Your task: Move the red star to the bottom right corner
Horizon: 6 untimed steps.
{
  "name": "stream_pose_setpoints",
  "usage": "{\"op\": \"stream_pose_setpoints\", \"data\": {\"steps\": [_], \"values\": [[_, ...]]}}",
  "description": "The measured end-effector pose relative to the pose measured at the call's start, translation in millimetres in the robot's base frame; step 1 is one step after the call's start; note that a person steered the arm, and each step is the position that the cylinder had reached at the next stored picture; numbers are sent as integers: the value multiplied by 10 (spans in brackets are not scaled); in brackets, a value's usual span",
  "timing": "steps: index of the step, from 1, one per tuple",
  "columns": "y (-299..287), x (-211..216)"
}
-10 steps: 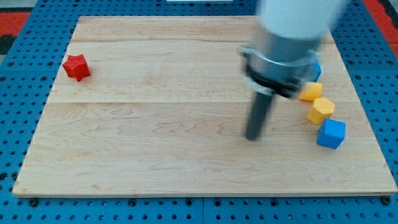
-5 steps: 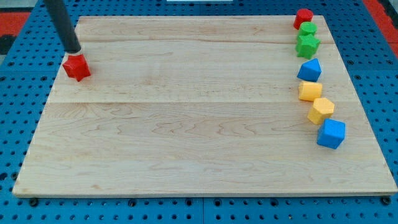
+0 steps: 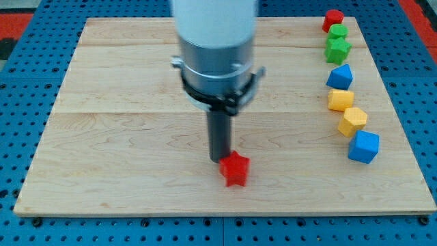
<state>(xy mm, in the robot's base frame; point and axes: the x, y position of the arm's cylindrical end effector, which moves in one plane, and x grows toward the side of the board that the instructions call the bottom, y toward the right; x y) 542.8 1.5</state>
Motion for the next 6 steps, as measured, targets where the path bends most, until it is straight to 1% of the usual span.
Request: {"op": "stream_pose_setpoints", "data": {"steps": [1, 2, 5, 6], "values": [[-411, 43], [212, 197], [1788, 232], [1902, 250]]}}
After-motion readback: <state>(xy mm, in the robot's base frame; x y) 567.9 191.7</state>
